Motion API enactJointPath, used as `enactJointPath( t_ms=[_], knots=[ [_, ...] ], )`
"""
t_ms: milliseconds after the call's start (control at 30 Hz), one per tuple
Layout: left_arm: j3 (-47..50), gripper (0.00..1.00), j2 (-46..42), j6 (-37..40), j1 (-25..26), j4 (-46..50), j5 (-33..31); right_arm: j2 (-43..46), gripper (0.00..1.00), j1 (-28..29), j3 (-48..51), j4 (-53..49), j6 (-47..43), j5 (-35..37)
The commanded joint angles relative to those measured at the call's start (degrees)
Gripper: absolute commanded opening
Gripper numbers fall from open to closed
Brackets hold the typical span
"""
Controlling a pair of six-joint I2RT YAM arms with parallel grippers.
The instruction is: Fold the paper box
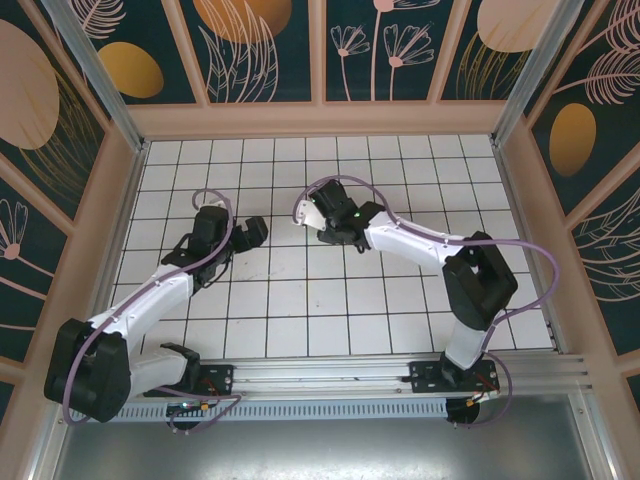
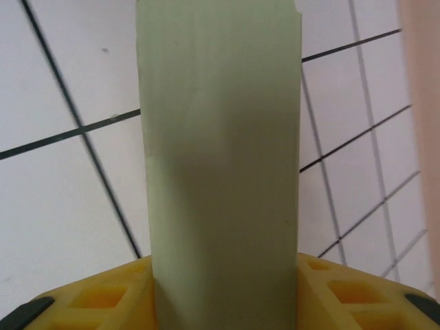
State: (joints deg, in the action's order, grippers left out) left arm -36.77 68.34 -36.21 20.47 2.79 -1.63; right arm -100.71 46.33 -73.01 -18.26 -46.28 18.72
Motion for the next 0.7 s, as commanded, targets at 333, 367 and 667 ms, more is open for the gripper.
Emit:
enactJointPath(
  t_ms=[333, 367, 667],
  knots=[
    [1.8, 0.99, -0.6, -0.7, -1.1, -2.1, 2.6, -4.6, 0.52, -0.3, 13.9, 34.4, -11.1, 13.4],
    [1.9, 0.99, -0.6, -0.7, -1.1, -2.2, 2.5, -4.8, 0.53, -0.4, 14.4, 34.6, -10.9, 13.2],
    [1.5, 0.99, 0.4, -0.4, -1.1, -2.8, 2.8, -5.8, 0.98, -2.3, 11.6, 28.2, -6.3, 11.5]
  ],
)
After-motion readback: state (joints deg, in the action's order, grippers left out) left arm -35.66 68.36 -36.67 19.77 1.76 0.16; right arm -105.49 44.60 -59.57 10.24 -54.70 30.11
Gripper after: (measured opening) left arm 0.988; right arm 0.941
